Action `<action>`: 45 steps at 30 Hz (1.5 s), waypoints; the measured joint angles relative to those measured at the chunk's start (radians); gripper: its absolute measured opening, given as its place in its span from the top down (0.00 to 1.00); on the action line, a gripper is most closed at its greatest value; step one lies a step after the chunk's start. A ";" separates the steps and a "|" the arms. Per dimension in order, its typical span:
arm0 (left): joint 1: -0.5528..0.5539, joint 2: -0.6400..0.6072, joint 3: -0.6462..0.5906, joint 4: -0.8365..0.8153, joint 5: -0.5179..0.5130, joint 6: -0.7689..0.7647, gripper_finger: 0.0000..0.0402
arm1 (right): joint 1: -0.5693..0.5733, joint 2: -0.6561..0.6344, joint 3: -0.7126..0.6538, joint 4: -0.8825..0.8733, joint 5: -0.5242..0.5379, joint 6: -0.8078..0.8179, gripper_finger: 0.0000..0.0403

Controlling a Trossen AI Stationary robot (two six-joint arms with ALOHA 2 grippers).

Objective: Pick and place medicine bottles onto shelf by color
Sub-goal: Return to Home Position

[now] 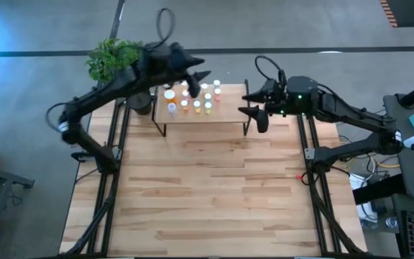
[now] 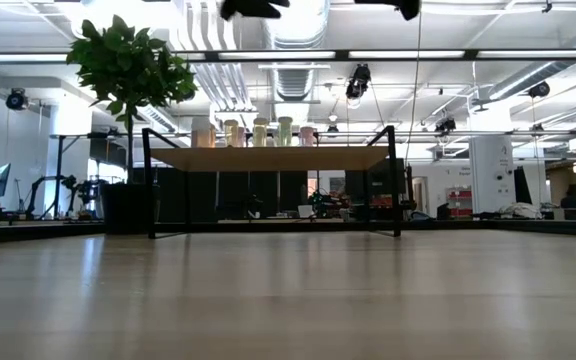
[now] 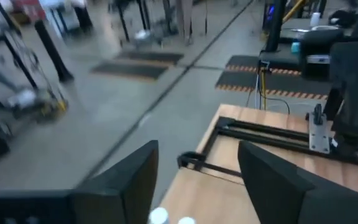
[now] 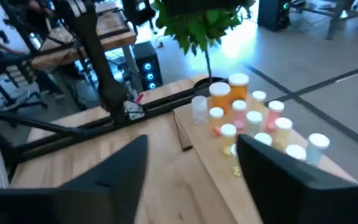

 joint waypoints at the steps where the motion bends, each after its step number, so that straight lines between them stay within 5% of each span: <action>1: 0.000 -0.041 -0.049 0.025 0.000 0.026 0.51 | 0.011 0.005 0.000 0.001 0.008 -0.008 0.45; 6: 0.001 -0.272 -0.456 0.352 0.026 -0.021 0.67 | 0.053 0.001 0.000 -0.029 -0.008 -0.029 0.79; 9: 0.000 -0.421 -0.687 0.584 0.033 -0.130 0.78 | 0.059 -0.053 0.016 -0.026 -0.135 -0.003 0.95; 12: -0.001 -0.560 -0.863 0.696 0.082 -0.157 0.90 | 0.063 -0.143 0.027 -0.058 -0.144 -0.073 0.97; 15: -0.001 -0.690 -1.006 0.672 0.110 -0.130 0.98 | 0.062 -0.215 0.006 -0.184 -0.035 -0.124 0.98; 18: -0.002 -0.833 -1.150 0.686 0.115 -0.155 0.98 | 0.060 -0.242 -0.012 -0.332 0.131 -0.057 0.98; 23: -0.002 -1.031 -1.368 0.725 0.114 -0.314 1.00 | 0.062 -0.240 -0.049 -0.472 0.137 0.025 0.98; 28: -0.001 -1.142 -1.516 0.770 0.071 -0.213 1.00 | 0.091 -0.336 -0.196 -0.275 0.086 -0.101 0.98; 35: -0.001 -1.259 -1.596 0.753 0.092 -0.217 1.00 | 0.095 -0.484 -0.428 -0.177 0.096 0.062 0.98; 41: -0.001 -1.375 -1.704 0.748 0.102 -0.212 1.00 | 0.099 -0.590 -0.604 0.111 0.029 0.022 0.98; 45: -0.001 -1.460 -1.769 0.753 0.115 -0.236 1.00 | 0.099 -0.667 -0.683 0.135 0.039 -0.006 0.98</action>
